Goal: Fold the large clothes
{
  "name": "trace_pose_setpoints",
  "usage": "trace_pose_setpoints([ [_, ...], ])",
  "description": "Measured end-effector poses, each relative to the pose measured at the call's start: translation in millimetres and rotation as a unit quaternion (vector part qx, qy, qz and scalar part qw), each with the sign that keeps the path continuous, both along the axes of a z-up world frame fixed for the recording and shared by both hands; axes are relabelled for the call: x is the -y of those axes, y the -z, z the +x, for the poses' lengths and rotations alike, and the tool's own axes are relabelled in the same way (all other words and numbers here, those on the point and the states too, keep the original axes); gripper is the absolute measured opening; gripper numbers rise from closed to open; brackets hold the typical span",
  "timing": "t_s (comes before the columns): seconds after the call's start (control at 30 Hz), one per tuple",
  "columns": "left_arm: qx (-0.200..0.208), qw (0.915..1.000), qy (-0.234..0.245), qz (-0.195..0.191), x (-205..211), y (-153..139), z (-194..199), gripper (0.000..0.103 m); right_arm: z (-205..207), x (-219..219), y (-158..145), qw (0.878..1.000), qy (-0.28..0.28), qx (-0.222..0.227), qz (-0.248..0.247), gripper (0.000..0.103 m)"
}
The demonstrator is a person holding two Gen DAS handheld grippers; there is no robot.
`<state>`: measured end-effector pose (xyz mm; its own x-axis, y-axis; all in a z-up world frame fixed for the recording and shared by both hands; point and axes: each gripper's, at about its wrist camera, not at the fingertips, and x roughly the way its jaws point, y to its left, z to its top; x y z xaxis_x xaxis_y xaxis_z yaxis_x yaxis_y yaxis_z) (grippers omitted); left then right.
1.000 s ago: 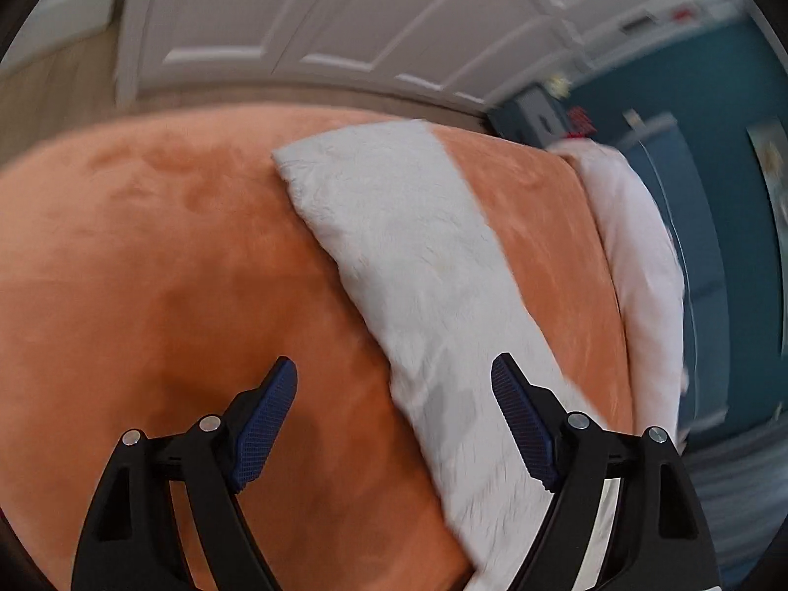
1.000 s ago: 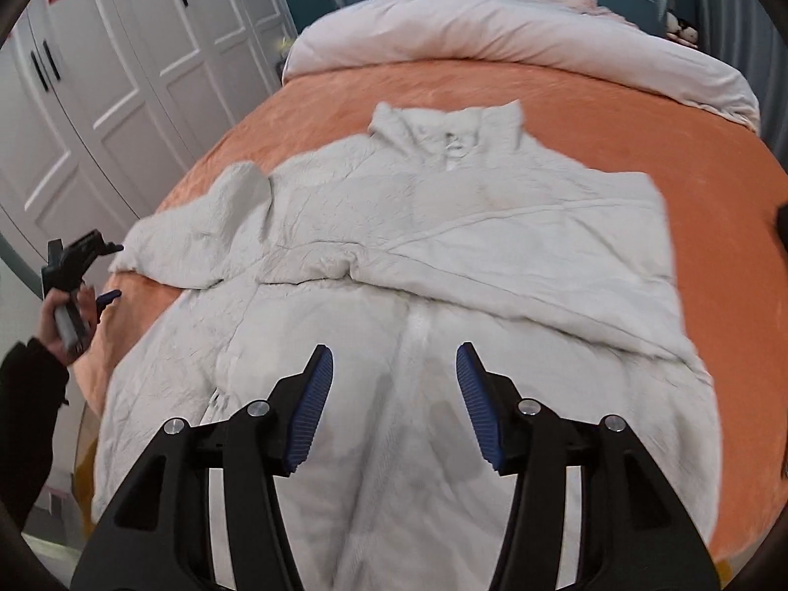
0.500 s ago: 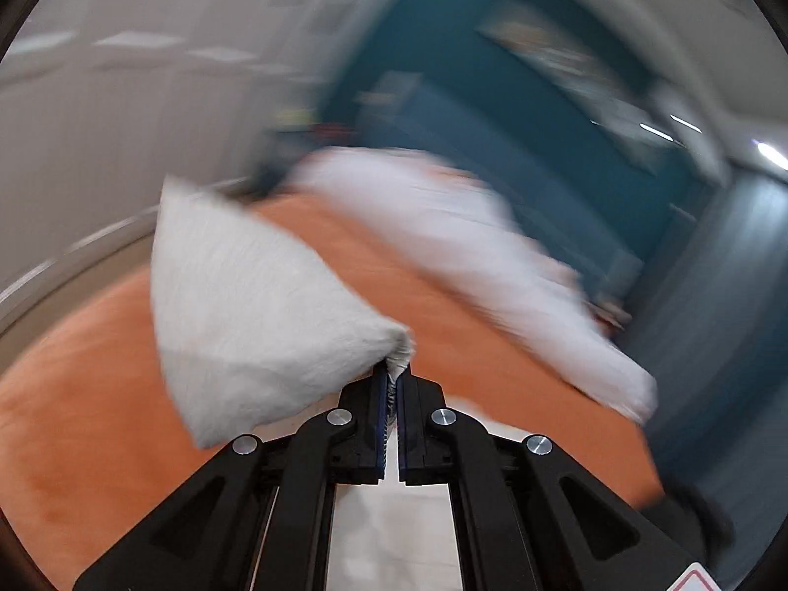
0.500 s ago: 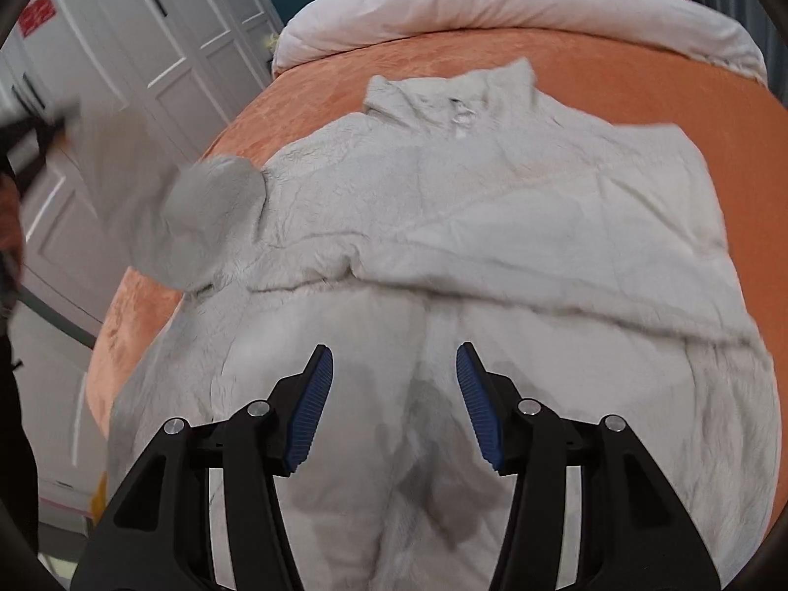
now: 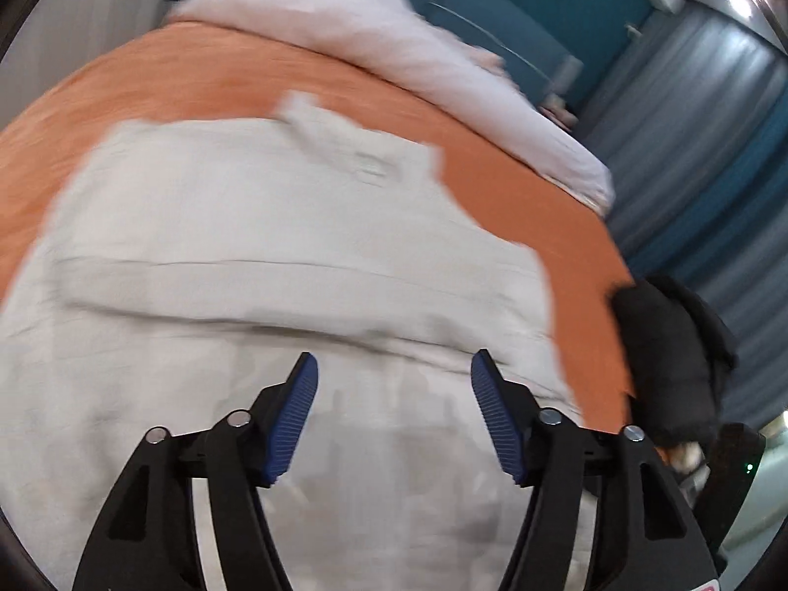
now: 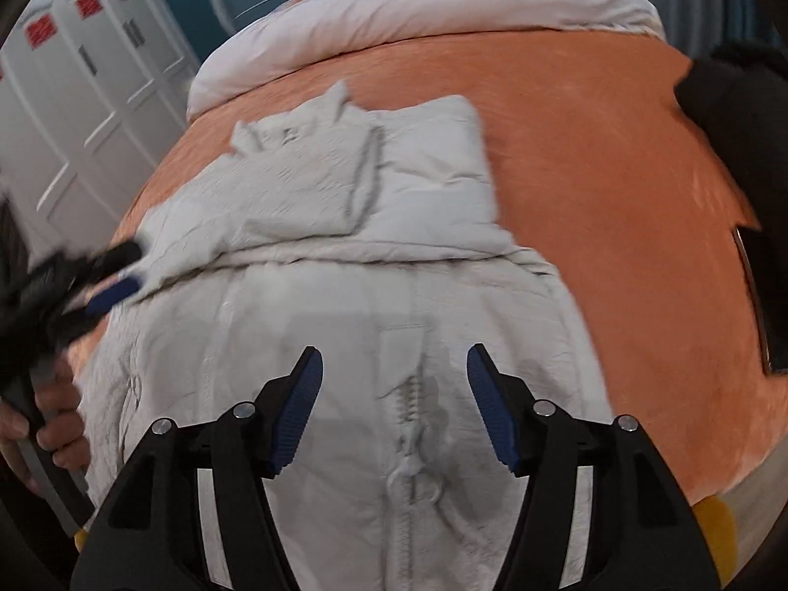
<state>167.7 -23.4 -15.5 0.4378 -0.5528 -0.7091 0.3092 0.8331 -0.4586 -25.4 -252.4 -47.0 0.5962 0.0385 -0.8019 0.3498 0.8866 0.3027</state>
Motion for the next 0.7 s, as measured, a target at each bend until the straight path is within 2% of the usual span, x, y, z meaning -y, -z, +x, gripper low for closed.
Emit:
trace_pose_setpoints([
  [0.13,-0.003,0.9946,-0.101,0.022,-66.9,-0.9,26.4,0.063,21.8,9.4,-0.8,0.999,0.004,0.024,0.038,0.059],
  [0.27,0.001,0.9871,-0.156,0.033,-114.9,2.4,41.6,0.063,64.2,8.5,-5.9,0.998,-0.008,0.041,0.051,0.060],
  [0.4,-0.013,0.9822,-0.184,0.036,-136.2,14.0,47.4,0.063,106.9,15.9,0.9,0.996,-0.003,0.035,0.076,0.067],
  [0.53,-0.037,0.9800,-0.191,0.043,-136.4,35.1,62.0,0.063,134.3,23.4,11.4,0.997,0.022,0.021,0.075,0.072],
  [0.63,-0.044,0.9754,-0.205,0.069,-135.8,54.3,71.6,0.063,157.1,20.6,29.4,0.996,0.021,-0.003,0.085,0.072],
  [0.67,-0.046,0.9735,-0.210,0.078,-135.3,61.8,77.2,0.062,162.2,17.2,34.3,0.996,0.015,-0.010,0.088,0.062],
  [0.7,-0.048,0.9725,-0.212,0.084,-136.3,66.8,79.3,0.062,169.4,11.4,39.0,0.996,-0.001,-0.017,0.093,0.040],
])
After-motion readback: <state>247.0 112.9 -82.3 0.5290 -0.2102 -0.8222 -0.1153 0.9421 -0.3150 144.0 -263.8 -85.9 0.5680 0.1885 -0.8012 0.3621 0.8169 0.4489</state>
